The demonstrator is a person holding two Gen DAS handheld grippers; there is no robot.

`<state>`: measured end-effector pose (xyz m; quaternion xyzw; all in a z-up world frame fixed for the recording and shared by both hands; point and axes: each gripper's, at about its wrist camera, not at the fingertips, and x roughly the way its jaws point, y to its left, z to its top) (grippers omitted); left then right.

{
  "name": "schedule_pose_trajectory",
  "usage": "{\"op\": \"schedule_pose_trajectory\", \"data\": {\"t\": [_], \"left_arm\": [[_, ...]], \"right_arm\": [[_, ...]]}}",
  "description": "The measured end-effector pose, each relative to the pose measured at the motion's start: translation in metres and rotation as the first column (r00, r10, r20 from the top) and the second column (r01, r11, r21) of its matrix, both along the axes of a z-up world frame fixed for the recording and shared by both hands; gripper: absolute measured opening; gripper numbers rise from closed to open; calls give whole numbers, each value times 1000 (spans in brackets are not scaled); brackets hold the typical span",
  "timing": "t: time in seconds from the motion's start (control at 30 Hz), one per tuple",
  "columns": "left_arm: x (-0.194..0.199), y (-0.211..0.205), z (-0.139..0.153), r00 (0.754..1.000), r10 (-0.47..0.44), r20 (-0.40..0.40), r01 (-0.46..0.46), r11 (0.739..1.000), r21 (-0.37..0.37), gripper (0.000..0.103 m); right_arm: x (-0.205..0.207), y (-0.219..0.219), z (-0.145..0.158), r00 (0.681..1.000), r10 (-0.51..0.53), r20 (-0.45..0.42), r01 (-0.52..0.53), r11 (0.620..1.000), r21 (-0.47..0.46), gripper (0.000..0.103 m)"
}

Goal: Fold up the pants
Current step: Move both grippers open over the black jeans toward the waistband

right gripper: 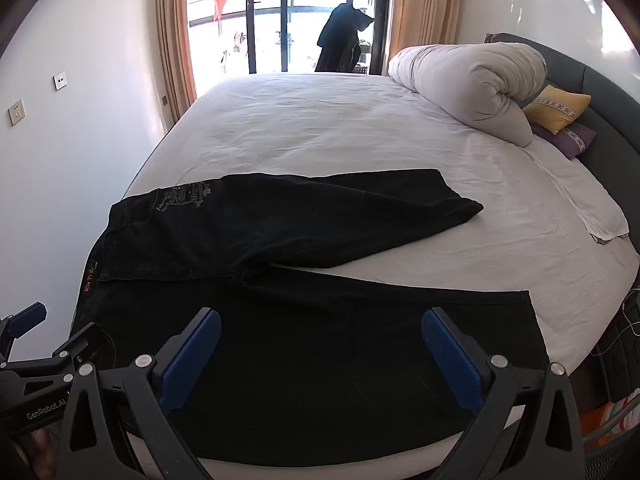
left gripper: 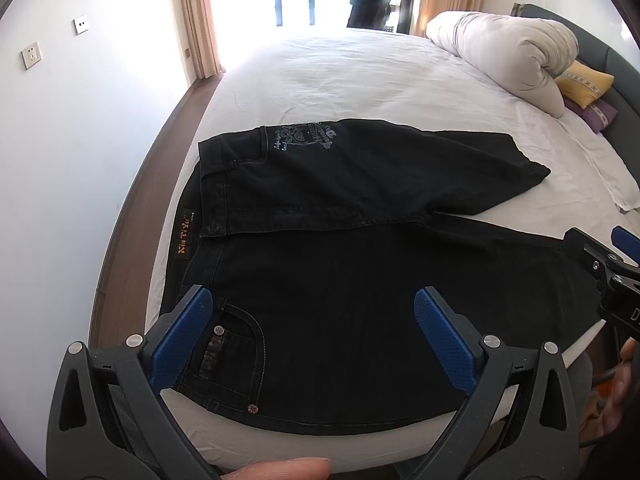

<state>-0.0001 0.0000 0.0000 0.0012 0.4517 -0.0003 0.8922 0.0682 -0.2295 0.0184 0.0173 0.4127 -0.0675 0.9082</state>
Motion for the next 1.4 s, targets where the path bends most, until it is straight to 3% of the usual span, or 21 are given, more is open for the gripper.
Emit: {"op": "schedule_pose_trajectory", "data": {"t": [0.93,1.1,1.23,1.4], "left_arm": [[3,1,-7,1000,3,-21,-3,1000,-11,103],[4,-4,-16,1000,-4,3,4,1000,30,103],[21,5,-21,998,-50,36,48,997,63,103],[89,40,-25,990,-142,-2,142,990,-21,103]], "right_arm": [[4,4,-3,999,10,-34,-10,1000,-2,103],[11,2,-8,998,17,-54,-17,1000,1,103],[24,-7,-15,996,64,-68,-62,998,33,103],[66,-25,-19,976,212,-52,-205,972,113,103]]}}
